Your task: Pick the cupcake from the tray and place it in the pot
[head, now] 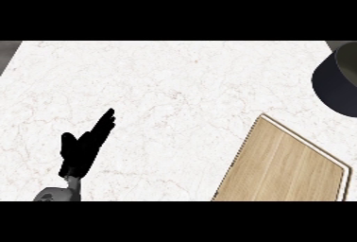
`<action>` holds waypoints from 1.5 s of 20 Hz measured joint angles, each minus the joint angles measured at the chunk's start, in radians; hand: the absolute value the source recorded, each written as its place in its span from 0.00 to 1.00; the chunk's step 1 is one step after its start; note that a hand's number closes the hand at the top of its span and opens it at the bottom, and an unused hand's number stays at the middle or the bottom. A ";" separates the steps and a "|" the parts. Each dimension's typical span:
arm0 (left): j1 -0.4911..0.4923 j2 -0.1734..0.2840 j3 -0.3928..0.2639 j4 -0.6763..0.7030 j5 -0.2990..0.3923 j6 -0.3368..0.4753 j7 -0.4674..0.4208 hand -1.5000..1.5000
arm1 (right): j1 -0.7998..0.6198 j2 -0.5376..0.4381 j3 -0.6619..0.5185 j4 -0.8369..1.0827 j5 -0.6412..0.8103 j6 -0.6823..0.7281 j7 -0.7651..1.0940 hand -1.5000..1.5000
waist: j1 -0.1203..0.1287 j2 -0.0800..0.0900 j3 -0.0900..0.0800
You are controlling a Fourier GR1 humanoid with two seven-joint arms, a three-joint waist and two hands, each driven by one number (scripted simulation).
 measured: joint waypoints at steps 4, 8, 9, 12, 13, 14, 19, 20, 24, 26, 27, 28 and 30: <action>-0.006 -0.003 -0.007 0.003 0.001 -0.008 0.006 0.50 | 0.038 -0.073 -0.022 0.025 0.003 -0.043 -0.066 1.00 | 0.012 0.000 0.001; -0.009 -0.010 -0.014 0.003 0.000 -0.010 0.009 0.50 | 0.065 -0.125 -0.032 0.033 0.013 -0.095 -0.139 1.00 | 0.023 -0.002 0.000; -0.013 -0.008 -0.014 0.005 0.000 -0.013 0.011 0.50 | 0.067 -0.139 -0.035 0.038 0.015 -0.106 -0.154 1.00 | 0.027 -0.002 -0.001; -0.020 -0.013 -0.019 0.006 -0.002 -0.013 0.020 0.50 | 0.066 -0.181 -0.041 0.050 0.022 -0.133 -0.189 1.00 | 0.038 -0.002 -0.002; -0.027 -0.014 -0.019 0.008 -0.002 -0.014 0.025 0.50 | 0.064 -0.193 -0.040 0.055 0.028 -0.140 -0.198 1.00 | 0.042 -0.001 -0.003; -0.029 -0.014 -0.024 0.006 -0.004 -0.017 0.030 0.50 | 0.058 -0.208 -0.041 0.063 0.030 -0.145 -0.205 1.00 | 0.047 -0.001 -0.003; -0.043 -0.020 -0.035 0.011 -0.015 -0.019 0.038 0.50 | 0.004 -0.261 -0.023 0.083 0.052 -0.160 -0.218 1.00 | 0.067 0.000 -0.007; -0.048 -0.019 -0.032 0.021 -0.015 -0.022 0.032 0.50 | -0.010 -0.262 -0.014 0.086 0.062 -0.164 -0.220 1.00 | 0.069 0.000 -0.007; -0.060 -0.026 -0.036 0.029 -0.024 -0.020 0.028 0.50 | -0.076 -0.283 0.034 0.087 0.108 -0.174 -0.217 1.00 | 0.079 0.000 -0.009; -0.060 -0.026 -0.037 0.031 -0.026 -0.025 0.022 0.50 | -0.124 -0.283 0.068 0.077 0.141 -0.182 -0.201 1.00 | 0.083 0.000 -0.010; -0.062 -0.032 -0.041 0.034 -0.034 -0.018 0.021 0.50 | -0.144 -0.283 0.084 0.079 0.159 -0.186 -0.199 1.00 | 0.083 0.000 -0.010; -0.064 -0.034 -0.041 0.029 -0.036 -0.013 0.031 0.50 | -0.161 -0.279 0.102 0.078 0.179 -0.191 -0.198 1.00 | 0.084 -0.001 -0.011; -0.066 -0.032 -0.038 0.034 -0.036 -0.019 0.026 0.50 | -0.195 -0.252 0.140 0.077 0.224 -0.217 -0.199 1.00 | 0.083 -0.001 -0.011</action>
